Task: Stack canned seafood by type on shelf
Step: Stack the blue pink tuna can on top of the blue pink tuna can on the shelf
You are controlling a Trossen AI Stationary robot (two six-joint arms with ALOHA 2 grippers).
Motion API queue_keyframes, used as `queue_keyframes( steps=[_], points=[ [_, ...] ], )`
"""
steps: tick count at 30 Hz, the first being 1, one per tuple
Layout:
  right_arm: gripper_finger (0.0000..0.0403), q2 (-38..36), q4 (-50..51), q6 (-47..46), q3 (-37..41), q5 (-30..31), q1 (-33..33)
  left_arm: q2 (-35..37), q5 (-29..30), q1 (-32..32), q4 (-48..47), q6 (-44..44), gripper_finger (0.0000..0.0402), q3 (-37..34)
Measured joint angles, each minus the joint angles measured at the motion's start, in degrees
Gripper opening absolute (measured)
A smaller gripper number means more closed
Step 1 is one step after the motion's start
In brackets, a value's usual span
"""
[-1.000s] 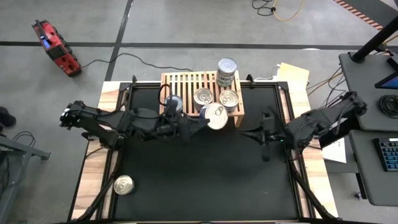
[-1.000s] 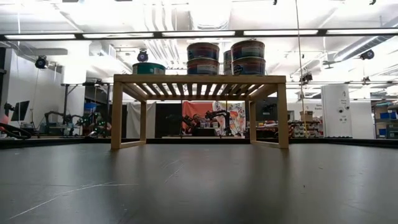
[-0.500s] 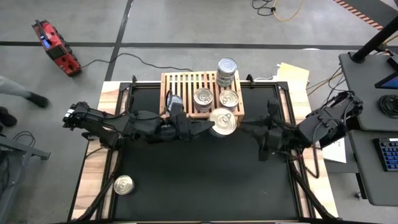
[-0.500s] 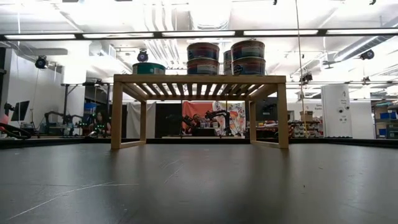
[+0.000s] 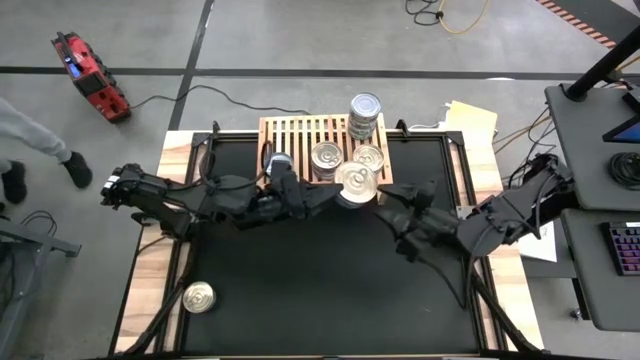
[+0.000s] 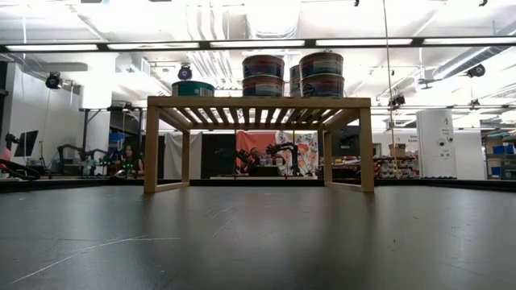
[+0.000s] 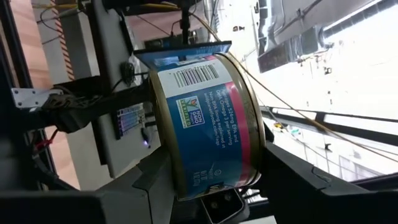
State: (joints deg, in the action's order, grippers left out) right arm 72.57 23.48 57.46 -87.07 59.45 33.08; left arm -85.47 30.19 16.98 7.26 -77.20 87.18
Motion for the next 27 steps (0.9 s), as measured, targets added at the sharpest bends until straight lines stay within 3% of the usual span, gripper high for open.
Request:
queue_keyframes(
  steps=[5, 11, 17, 22, 27],
  points=[
    [0.0313, 0.6, -4.8, 5.7, 0.0, -1.1, -0.7, -0.6, -0.7, 0.0, 1.3, -0.1, 0.0182, 0.0],
    [0.0284, 0.7, -10.2, 13.6, 0.1, -1.7, -0.8, -3.6, -1.3, 0.1, 8.7, -0.3, 0.0182, 0.0],
    [0.0248, 0.7, -10.3, 14.6, 0.1, -1.4, -0.9, -6.5, -2.2, 0.1, 13.2, -0.4, 0.0182, 0.0],
    [0.0172, 0.8, -10.2, 15.4, 0.1, 0.5, -0.9, -6.9, -2.1, 0.1, 13.6, 0.7, 0.0243, 0.0],
    [0.0173, 0.2, -10.6, 12.8, 0.1, 0.8, -0.9, -5.8, -2.2, -0.1, 13.2, 11.5, 0.0294, 0.0]
  ],
)
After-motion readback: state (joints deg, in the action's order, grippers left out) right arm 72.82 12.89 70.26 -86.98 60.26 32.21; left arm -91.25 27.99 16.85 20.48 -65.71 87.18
